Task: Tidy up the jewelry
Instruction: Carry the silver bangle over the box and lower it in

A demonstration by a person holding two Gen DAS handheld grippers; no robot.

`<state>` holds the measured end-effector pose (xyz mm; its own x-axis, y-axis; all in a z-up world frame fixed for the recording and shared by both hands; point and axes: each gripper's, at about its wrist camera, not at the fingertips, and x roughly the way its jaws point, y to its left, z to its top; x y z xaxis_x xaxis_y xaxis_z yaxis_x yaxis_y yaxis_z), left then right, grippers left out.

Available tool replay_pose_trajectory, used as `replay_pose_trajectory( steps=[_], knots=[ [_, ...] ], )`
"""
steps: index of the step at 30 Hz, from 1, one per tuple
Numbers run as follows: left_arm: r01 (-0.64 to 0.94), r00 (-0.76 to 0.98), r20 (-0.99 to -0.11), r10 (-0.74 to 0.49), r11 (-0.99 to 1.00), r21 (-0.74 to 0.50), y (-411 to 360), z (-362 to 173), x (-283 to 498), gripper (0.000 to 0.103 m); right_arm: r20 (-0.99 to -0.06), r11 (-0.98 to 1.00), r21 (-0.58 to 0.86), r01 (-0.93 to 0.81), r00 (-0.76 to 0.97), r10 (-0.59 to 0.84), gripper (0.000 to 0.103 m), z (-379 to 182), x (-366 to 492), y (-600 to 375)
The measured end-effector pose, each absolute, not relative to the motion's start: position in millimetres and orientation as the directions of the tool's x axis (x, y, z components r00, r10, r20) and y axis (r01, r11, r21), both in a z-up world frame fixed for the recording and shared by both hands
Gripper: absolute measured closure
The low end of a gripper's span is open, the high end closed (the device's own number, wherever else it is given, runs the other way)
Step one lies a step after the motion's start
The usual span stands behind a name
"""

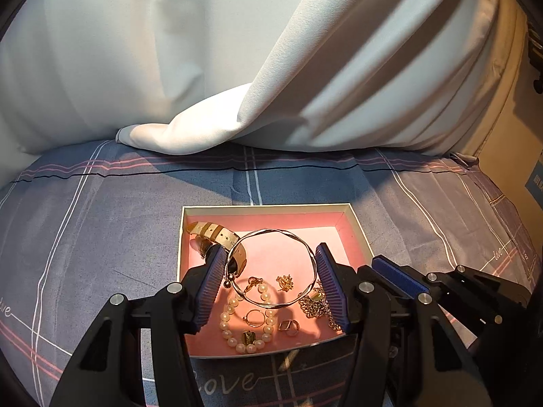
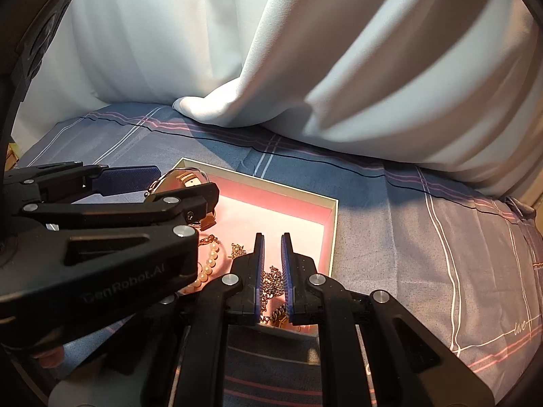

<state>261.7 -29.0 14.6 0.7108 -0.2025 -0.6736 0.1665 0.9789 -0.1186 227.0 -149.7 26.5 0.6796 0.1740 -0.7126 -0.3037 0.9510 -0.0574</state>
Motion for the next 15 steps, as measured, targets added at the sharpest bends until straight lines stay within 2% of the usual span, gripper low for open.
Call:
replay_pose_trajectory(
  steps=[15],
  knots=[
    [0.156,0.673,-0.715,-0.190,0.981,-0.114,-30,-7,274,0.049,-0.744,0.956,-0.048,-0.289,0.649,0.159,0.092,5,240,-158]
  ],
)
